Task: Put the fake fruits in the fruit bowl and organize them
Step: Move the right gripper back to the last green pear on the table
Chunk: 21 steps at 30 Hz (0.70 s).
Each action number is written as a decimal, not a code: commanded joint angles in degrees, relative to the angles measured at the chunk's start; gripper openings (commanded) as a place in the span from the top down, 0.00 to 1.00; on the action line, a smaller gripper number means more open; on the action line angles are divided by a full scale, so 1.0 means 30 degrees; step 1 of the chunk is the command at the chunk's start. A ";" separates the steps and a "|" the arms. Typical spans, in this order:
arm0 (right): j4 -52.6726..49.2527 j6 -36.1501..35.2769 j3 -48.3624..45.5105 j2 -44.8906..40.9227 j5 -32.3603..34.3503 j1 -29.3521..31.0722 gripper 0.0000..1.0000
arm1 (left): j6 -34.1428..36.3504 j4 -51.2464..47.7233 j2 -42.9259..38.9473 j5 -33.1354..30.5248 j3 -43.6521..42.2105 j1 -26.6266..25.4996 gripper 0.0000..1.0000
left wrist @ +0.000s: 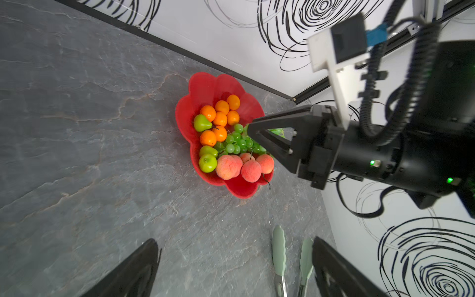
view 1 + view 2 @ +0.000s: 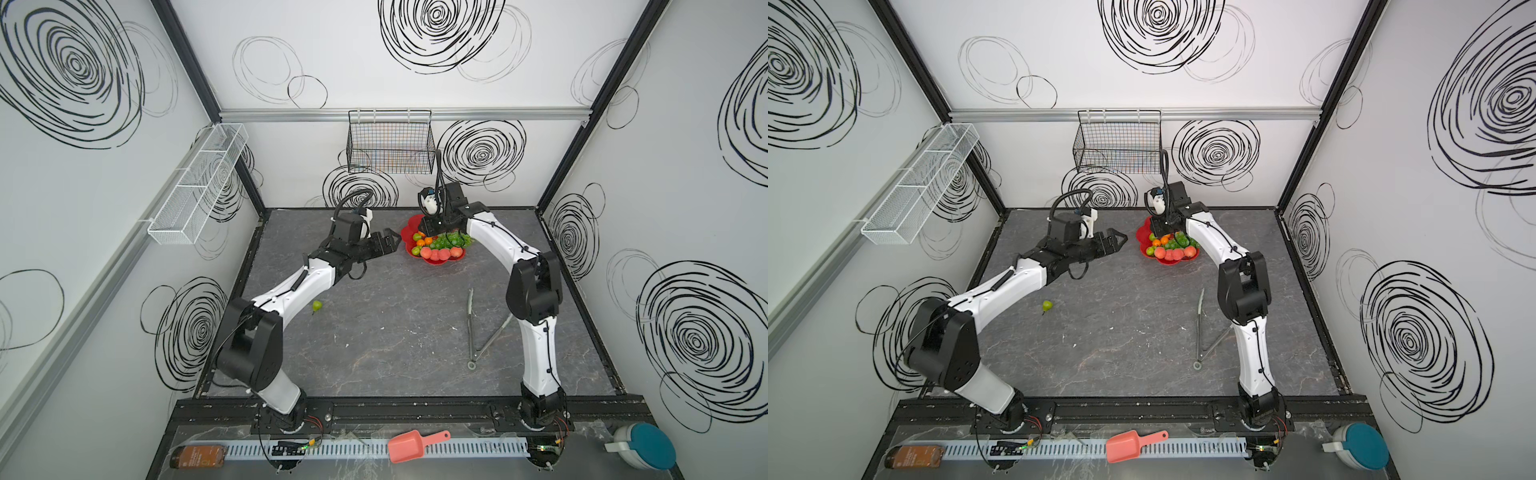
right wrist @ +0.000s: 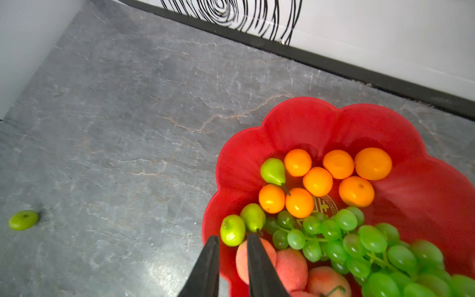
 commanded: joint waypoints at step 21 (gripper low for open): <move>1.0422 0.6561 -0.8332 -0.1323 0.3766 1.0593 0.44 | 0.0059 -0.8241 -1.2695 -0.2963 -0.8257 0.9915 0.04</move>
